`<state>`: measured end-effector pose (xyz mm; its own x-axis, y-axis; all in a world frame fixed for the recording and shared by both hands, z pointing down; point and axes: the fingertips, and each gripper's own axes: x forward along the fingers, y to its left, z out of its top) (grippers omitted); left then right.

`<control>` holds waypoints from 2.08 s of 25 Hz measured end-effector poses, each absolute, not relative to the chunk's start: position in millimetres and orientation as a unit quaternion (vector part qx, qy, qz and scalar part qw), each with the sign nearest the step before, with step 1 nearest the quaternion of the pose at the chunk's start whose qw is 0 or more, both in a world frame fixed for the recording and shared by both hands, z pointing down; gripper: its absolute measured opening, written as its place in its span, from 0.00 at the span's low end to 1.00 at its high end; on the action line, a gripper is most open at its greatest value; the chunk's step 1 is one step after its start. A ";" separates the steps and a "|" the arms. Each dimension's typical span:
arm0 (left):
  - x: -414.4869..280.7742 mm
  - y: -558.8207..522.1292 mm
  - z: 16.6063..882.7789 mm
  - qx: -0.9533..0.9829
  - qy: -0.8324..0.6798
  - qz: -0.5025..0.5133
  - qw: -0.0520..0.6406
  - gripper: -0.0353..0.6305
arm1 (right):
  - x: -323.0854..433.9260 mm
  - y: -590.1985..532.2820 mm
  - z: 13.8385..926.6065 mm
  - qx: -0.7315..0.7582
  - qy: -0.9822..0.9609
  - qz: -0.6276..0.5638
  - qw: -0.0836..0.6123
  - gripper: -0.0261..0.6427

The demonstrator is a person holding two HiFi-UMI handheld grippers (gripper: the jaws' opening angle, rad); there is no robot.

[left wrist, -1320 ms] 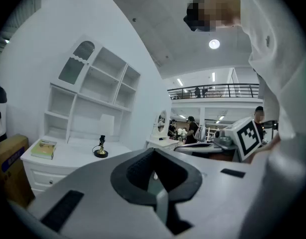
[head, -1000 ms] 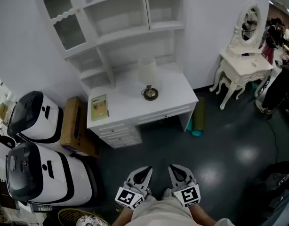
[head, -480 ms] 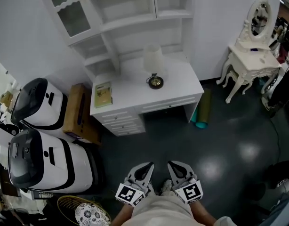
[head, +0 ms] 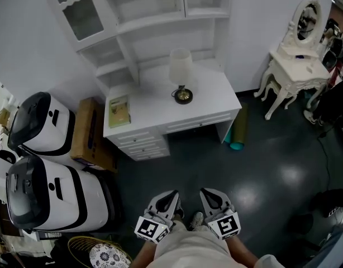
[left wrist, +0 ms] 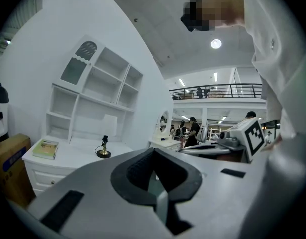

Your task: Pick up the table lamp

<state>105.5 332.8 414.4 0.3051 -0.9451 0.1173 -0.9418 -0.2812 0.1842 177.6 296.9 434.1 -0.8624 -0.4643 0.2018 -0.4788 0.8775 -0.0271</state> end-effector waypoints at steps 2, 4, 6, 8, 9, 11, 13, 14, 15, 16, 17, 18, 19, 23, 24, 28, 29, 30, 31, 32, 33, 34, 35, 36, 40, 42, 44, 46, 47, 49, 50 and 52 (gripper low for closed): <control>95.1 323.8 413.2 0.803 -0.587 -0.013 0.107 0.07 | 171.4 288.9 431.1 0.250 -0.962 0.045 0.098 0.06; 83.6 312.8 410.5 0.806 -0.583 -0.018 0.101 0.07 | 161.3 279.7 426.2 0.252 -0.962 0.060 0.089 0.06; 73.1 302.5 408.7 0.810 -0.578 -0.019 0.094 0.07 | 150.3 270.2 422.0 0.258 -0.960 0.069 0.085 0.06; 64.3 292.0 405.7 0.814 -0.573 -0.019 0.093 0.07 | 139.0 261.2 419.0 0.263 -0.959 0.067 0.084 0.06; 59.7 286.4 403.8 0.816 -0.570 -0.019 0.092 0.07 | 132.9 256.3 417.1 0.265 -0.958 0.064 0.083 0.06; 49.4 275.7 400.7 0.820 -0.566 -0.020 0.084 0.07 | 120.1 245.4 413.6 0.271 -0.957 0.059 0.085 0.06; 38.9 267.0 400.2 0.822 -0.563 -0.016 0.078 0.07 | 108.1 234.7 412.8 0.279 -0.955 0.056 0.087 0.06; 33.7 263.4 401.1 0.824 -0.562 -0.013 0.078 0.07 | 102.4 229.9 413.9 0.282 -0.954 0.055 0.090 0.06; 28.4 260.1 402.2 0.825 -0.559 -0.012 0.079 0.07 | 96.9 225.2 415.6 0.286 -0.952 0.056 0.093 0.06; 23.0 256.8 403.3 0.827 -0.557 -0.012 0.081 0.07 | 91.7 220.7 417.6 0.290 -0.951 0.059 0.095 0.06; 17.7 253.7 404.1 0.828 -0.554 -0.012 0.082 0.07 | 86.6 216.7 419.7 0.293 -0.949 0.063 0.097 0.06; 12.6 250.8 404.8 0.830 -0.551 -0.012 0.083 0.07 | 81.8 213.6 421.6 0.296 -0.948 0.066 0.098 0.06; 8.0 248.2 405.3 0.832 -0.548 -0.012 0.083 0.07 | 77.0 211.1 422.4 0.299 -0.947 0.067 0.099 0.06; -6.2 240.9 410.1 0.840 -0.535 -0.004 0.083 0.07 | 57.6 205.0 424.9 0.308 -0.943 0.070 0.106 0.06; -8.6 239.9 412.3 0.842 -0.533 -0.001 0.084 0.07 | 53.2 203.9 427.3 0.309 -0.942 0.070 0.108 0.06; -17.5 239.4 422.0 0.846 -0.525 0.004 0.097 0.07 | 38.6 204.4 433.4 0.309 -0.941 0.072 0.115 0.06; -19.0 239.7 424.9 0.845 -0.524 0.004 0.102 0.07 | 36.5 205.3 434.7 0.308 -0.941 0.073 0.117 0.06; -19.9 239.5 427.6 0.845 -0.524 0.004 0.106 0.07 | 35.4 205.4 435.9 0.308 -0.941 0.073 0.120 0.06; -20.2 238.2 429.9 0.846 -0.522 0.004 0.109 0.07 | 35.1 204.1 436.8 0.309 -0.940 0.074 0.122 0.06; -20.1 236.0 431.3 0.847 -0.521 0.004 0.110 0.07 | 35.5 201.6 437.5 0.311 -0.939 0.075 0.125 0.06; -19.8 233.2 431.7 0.848 -0.519 0.005 0.110 0.07 | 36.3 198.4 438.2 0.313 -0.938 0.077 0.126 0.06; -19.4 230.3 431.5 0.849 -0.517 0.005 0.110 0.07 | 37.2 195.2 439.3 0.315 -0.938 0.078 0.126 0.06; -19.2 227.5 431.5 0.849 -0.516 0.005 0.109 0.07 | 37.9 192.3 440.8 0.315 -0.937 0.079 0.127 0.06; -19.5 224.6 431.7 0.849 -0.517 0.005 0.109 0.07 | 38.2 189.4 442.9 0.315 -0.937 0.080 0.128 0.06; -23.8 209.3 431.4 0.845 -0.523 0.005 0.111 0.07 | 33.3 173.9 443.7 0.309 -0.940 0.078 0.125 0.06; -22.2 200.9 429.7 0.845 -0.523 0.005 0.111 0.07 | 32.1 164.8 441.8 0.306 -0.941 0.078 0.121 0.06; -19.0 191.1 428.5 0.845 -0.523 0.007 0.109 0.07 | 32.3 154.5 443.3 0.301 -0.943 0.077 0.119 0.06; -17.5 178.1 426.5 0.844 -0.525 0.009 0.105 0.07 | 31.3 141.2 443.5 0.296 -0.945 0.077 0.119 0.06; -17.5 170.9 425.2 0.843 -0.527 0.010 0.104 0.07 | 30.5 133.6 442.0 0.293 -0.946 0.076 0.119 0.06; -17.0 157.0 422.1 0.841 -0.531 0.008 0.106 0.07 | 29.6 118.6 439.5 0.286 -0.948 0.073 0.116 0.06; -16.3 150.1 420.5 0.840 -0.532 0.006 0.108 0.07 | 29.6 111.1 438.7 0.283 -0.950 0.071 0.115 0.06; -13.4 135.8 417.1 0.838 -0.534 0.002 0.111 0.07 | 30.6 95.0 435.4 0.279 -0.951 0.071 0.112 0.06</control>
<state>-13.4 135.8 417.1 0.4293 -0.8948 0.1226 -0.8957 -0.4045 0.1845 30.6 95.0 435.4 -0.8192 -0.5150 0.2525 -0.5466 0.8343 -0.0716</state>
